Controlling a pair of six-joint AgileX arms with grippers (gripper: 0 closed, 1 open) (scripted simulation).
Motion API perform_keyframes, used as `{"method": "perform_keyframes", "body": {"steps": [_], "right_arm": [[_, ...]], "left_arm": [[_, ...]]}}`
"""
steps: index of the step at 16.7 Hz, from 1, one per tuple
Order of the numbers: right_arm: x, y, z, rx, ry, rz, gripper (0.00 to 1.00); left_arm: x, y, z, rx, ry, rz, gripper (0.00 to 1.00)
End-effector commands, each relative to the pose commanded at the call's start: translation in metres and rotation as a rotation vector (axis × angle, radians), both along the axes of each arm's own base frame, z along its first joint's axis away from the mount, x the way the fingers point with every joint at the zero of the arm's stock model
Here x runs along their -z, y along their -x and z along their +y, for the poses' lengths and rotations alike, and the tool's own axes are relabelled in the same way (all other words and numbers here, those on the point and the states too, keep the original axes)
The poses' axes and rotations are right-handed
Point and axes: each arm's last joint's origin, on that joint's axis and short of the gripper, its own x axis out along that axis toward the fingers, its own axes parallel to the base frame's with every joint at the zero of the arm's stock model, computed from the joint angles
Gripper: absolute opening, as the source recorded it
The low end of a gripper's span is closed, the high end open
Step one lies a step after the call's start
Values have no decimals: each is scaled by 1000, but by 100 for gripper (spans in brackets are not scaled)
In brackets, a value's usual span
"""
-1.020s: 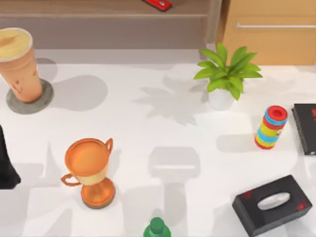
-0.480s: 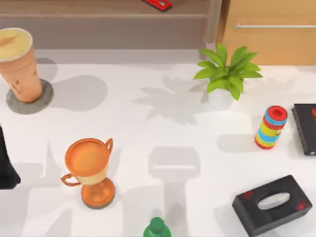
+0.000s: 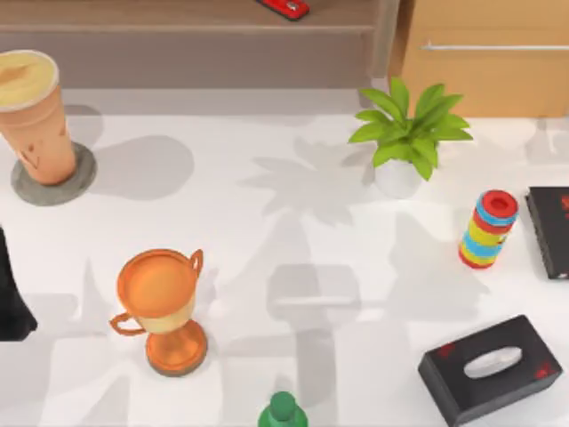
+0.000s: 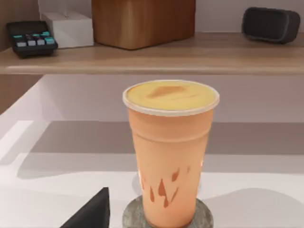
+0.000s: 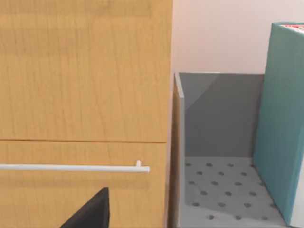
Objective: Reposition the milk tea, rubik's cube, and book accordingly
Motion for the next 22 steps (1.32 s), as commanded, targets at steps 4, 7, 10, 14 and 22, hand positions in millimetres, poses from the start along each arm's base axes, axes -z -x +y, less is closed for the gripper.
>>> {"method": "perform_keyframes", "body": {"steps": [4,7,10,14,22], "right_arm": [[15,-85,-47,-1,-4,21,100],[39,-130,-81,-2,-5,23,100],[58,-155,-105,-2,-2,15,100],[66,-164,-114,-3,0,10,100],[66,-179,-114,-2,0,10,100]], "left_arm": [[0,0,0,0,0,0,100],[0,0,0,0,0,0,100],[0,0,0,0,0,0,100],[0,0,0,0,0,0,100],[0,0,0,0,0,0,100]]}}
